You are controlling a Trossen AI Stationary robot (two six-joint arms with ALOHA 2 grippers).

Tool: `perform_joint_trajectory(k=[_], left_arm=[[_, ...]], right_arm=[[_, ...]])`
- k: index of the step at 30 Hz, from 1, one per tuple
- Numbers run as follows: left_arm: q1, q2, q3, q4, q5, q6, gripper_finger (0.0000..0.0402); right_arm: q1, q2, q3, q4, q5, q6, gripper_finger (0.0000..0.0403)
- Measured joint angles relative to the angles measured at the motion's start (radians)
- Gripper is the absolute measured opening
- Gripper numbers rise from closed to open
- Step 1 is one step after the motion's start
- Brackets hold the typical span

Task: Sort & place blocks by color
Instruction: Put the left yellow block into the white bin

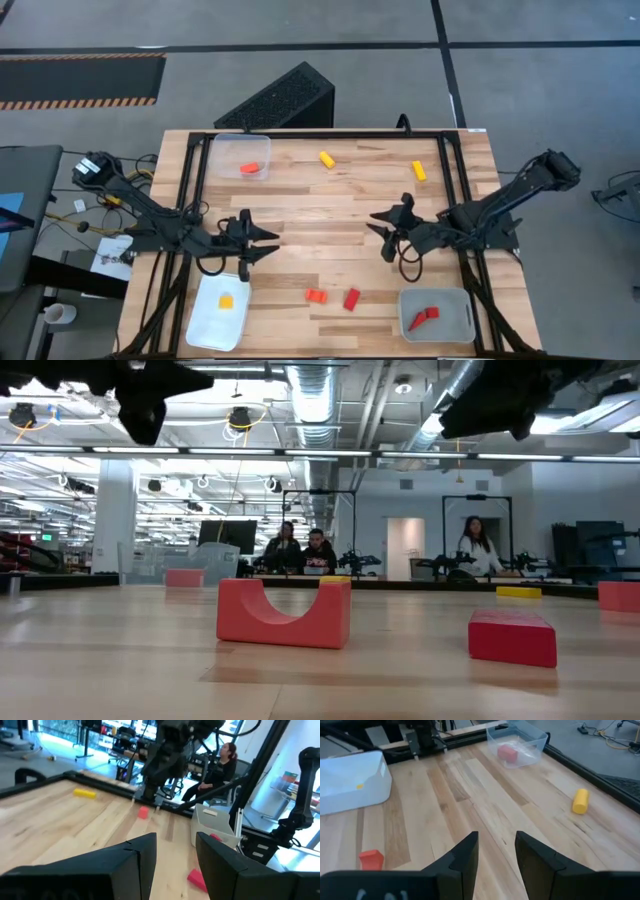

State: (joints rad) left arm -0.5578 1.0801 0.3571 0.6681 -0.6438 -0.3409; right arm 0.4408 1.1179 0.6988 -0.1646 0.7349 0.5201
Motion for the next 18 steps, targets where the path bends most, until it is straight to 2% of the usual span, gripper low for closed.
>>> perform_joint_trajectory(k=[9, 18], left_arm=[[0.074, 0.0, 0.051, -0.081, 0.003, 0.038, 0.0123], [0.262, 0.0, 0.052, -0.138, 0.158, -0.005, 0.0123]], right_arm=[[0.05, 0.0, -0.016, 0.039, -0.002, 0.003, 0.0152], [0.084, 0.0, -0.016, 0.046, 0.016, 0.012, 0.0152]])
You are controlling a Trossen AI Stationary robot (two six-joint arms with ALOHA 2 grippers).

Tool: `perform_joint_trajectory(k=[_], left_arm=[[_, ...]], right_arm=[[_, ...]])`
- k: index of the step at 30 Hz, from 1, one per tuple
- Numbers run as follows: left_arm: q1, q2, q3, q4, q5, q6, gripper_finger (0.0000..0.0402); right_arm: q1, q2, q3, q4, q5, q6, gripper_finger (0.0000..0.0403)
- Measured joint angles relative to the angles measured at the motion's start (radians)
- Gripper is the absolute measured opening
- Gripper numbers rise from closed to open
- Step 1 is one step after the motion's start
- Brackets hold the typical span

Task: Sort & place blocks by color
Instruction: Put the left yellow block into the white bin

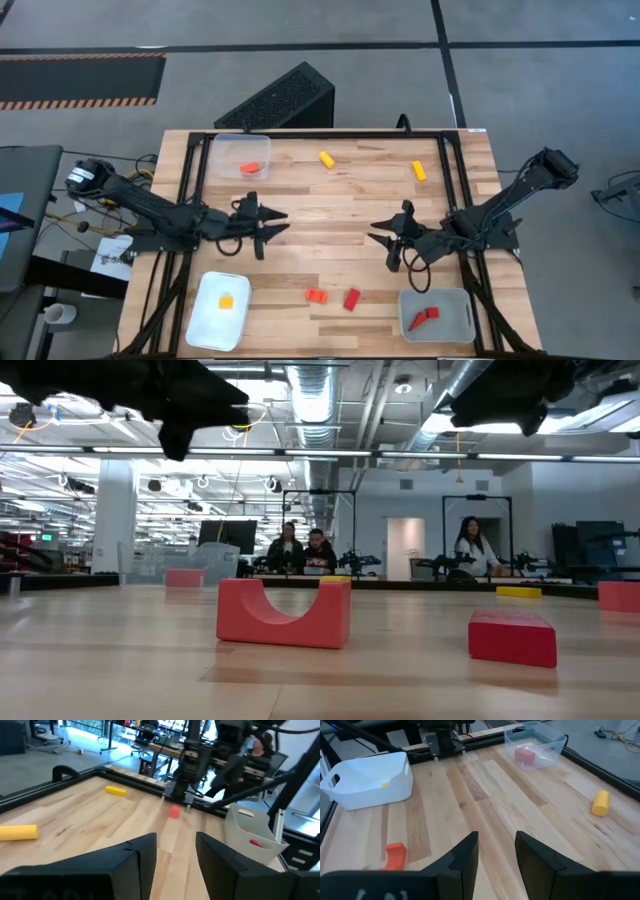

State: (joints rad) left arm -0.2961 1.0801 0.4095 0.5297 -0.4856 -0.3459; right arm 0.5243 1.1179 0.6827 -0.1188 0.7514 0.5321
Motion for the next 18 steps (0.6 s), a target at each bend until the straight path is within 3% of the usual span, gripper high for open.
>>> perform_joint_trajectory(k=[14, 18], left_arm=[[0.392, 0.0, 0.003, -0.027, 0.332, 0.021, 0.0123], [0.497, 0.011, 0.077, -0.127, 0.414, 0.031, 0.0128]], right_arm=[[-0.005, 0.0, 0.0, -0.011, 0.009, -0.015, 0.0152], [-0.036, 0.0, 0.001, -0.007, 0.01, -0.044, 0.0152]])
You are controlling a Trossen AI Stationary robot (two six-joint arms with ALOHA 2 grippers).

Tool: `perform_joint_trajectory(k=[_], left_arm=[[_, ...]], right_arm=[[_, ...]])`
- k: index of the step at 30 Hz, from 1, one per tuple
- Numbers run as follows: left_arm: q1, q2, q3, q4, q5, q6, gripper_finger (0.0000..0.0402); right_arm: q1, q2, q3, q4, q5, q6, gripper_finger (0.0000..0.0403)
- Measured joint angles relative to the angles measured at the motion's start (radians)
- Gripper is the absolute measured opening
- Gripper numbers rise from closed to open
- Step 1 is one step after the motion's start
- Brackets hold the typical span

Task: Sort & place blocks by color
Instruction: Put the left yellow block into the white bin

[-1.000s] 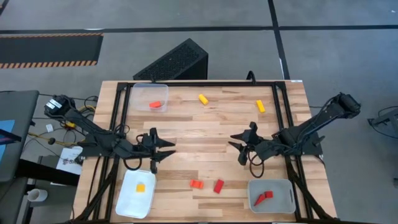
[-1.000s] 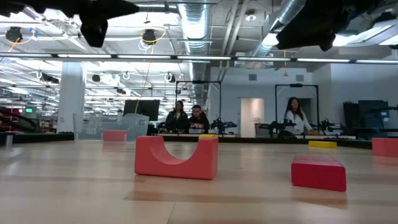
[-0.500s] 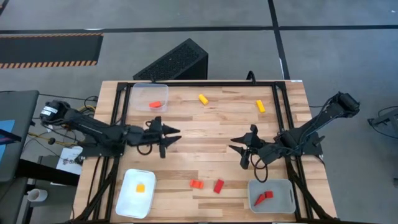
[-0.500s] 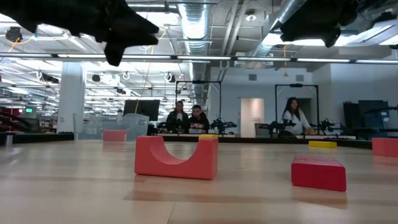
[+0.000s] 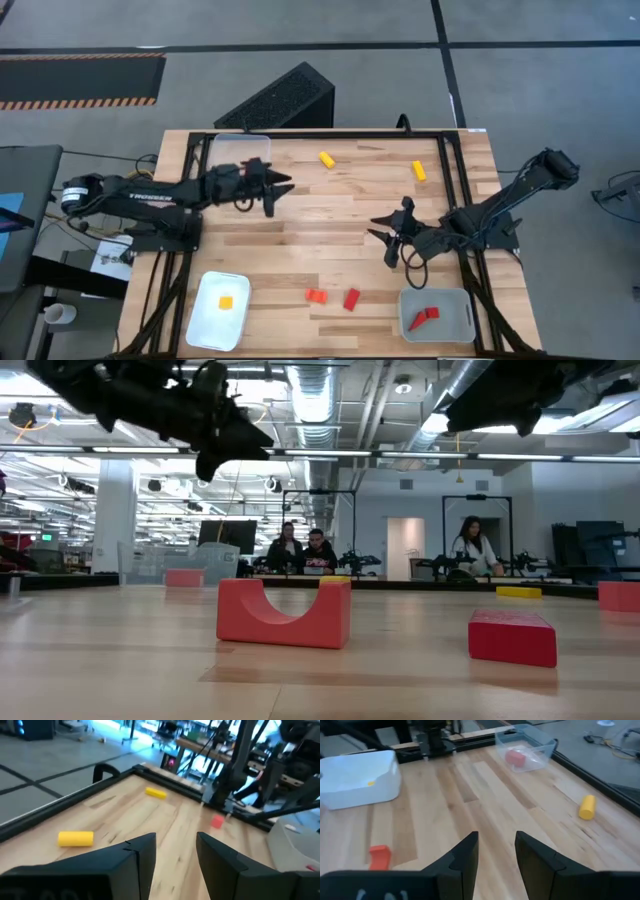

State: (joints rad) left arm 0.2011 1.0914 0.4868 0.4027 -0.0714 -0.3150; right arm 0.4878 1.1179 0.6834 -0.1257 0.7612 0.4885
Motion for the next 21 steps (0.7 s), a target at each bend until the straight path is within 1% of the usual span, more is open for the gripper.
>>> perform_joint_trajectory(k=[2, 4, 7, 10, 11, 12, 16, 21], left_arm=[[0.023, 0.027, 0.059, -0.091, 0.024, 0.022, 0.014], [0.029, 0.071, 0.132, -0.161, 0.021, 0.07, 0.0158], [0.044, 0.161, 0.265, -0.281, -0.025, 0.149, 0.0194], [0.07, 0.27, 0.395, -0.404, -0.096, 0.184, 0.0233], [0.083, 0.306, 0.436, -0.438, -0.102, 0.19, 0.0245], [0.097, 0.346, 0.481, -0.476, -0.094, 0.191, 0.0256], [0.162, 0.514, 0.661, -0.671, 0.003, 0.191, 0.029], [0.236, 0.721, 0.878, -0.849, 0.016, 0.18, 0.0304]], right_arm=[[-0.018, 0.0, 0.0, -0.001, 0.0, 0.0, 0.0152], [-0.03, 0.0, 0.0, -0.001, 0.0, -0.007, 0.0152], [-0.046, 0.0, 0.0, -0.001, -0.001, -0.019, 0.0152], [-0.046, 0.0, 0.0, -0.002, -0.002, -0.031, 0.0152], [-0.046, 0.0, 0.0, -0.002, -0.002, -0.039, 0.0152], [-0.046, 0.0, 0.0, -0.002, -0.003, -0.042, 0.0152], [-0.045, 0.0, 0.0, -0.002, -0.004, -0.045, 0.0152], [-0.027, 0.0, 0.0, 0.001, -0.004, -0.044, 0.0152]])
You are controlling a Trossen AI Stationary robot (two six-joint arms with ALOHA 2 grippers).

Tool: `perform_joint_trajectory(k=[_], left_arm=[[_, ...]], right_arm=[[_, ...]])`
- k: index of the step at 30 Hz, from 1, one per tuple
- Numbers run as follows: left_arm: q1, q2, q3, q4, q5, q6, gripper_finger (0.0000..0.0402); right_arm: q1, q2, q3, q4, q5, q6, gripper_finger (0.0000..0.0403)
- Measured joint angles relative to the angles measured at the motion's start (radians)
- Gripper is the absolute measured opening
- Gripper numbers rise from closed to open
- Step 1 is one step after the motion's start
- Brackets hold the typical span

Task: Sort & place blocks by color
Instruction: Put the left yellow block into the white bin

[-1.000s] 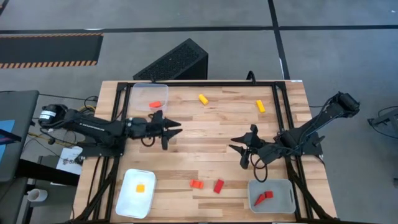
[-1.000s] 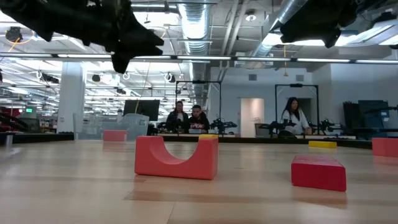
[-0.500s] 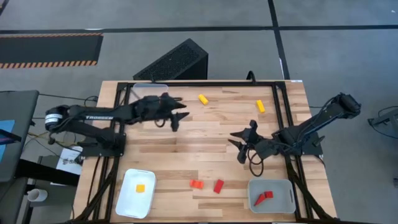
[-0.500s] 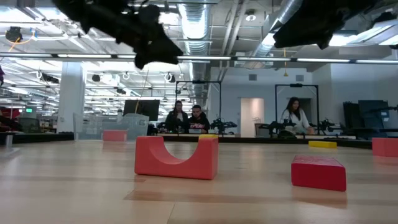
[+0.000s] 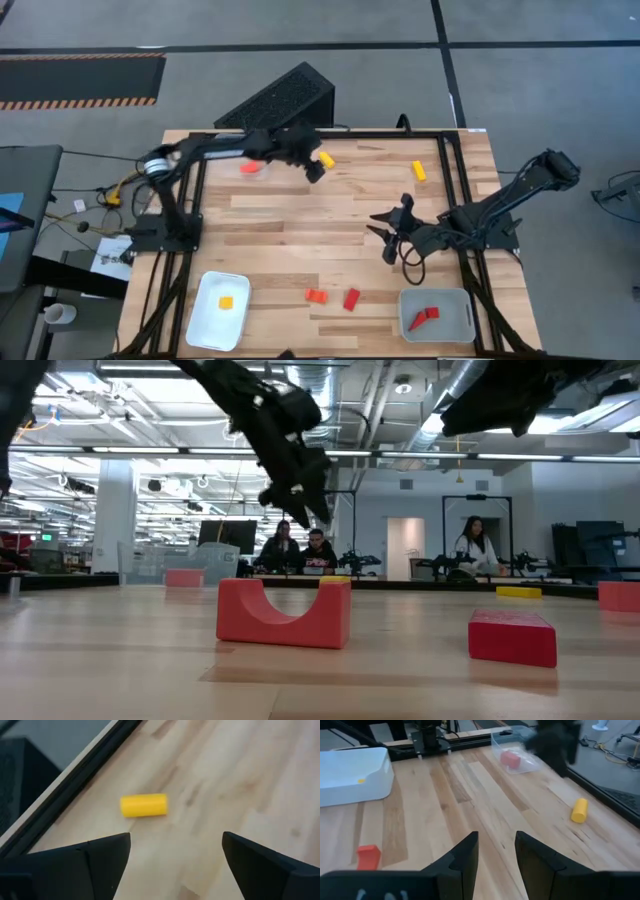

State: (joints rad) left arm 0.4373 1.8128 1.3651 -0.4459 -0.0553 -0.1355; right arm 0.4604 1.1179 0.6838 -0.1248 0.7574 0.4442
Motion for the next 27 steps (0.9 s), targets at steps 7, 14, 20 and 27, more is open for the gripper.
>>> perform_joint_trajectory(k=[7, 14, 20, 27], left_arm=[[0.049, 0.227, 0.267, -0.183, -0.06, 0.217, 0.0305], [0.031, 0.408, 0.539, -0.389, -0.158, 0.575, 0.0305], [0.016, 0.501, 0.673, -0.531, -0.2, 0.872, 0.0305], [0.023, 0.527, 0.678, -0.504, -0.254, 1.095, 0.0305]], right_arm=[[0.021, 0.0, 0.001, 0.01, 0.0, 0.0, 0.0152], [0.025, 0.0, 0.001, 0.011, 0.0, 0.0, 0.0152], [0.03, 0.0, 0.001, 0.006, 0.0, 0.0, 0.0152], [0.04, 0.0, 0.001, -0.002, -0.001, 0.0, 0.0152]])
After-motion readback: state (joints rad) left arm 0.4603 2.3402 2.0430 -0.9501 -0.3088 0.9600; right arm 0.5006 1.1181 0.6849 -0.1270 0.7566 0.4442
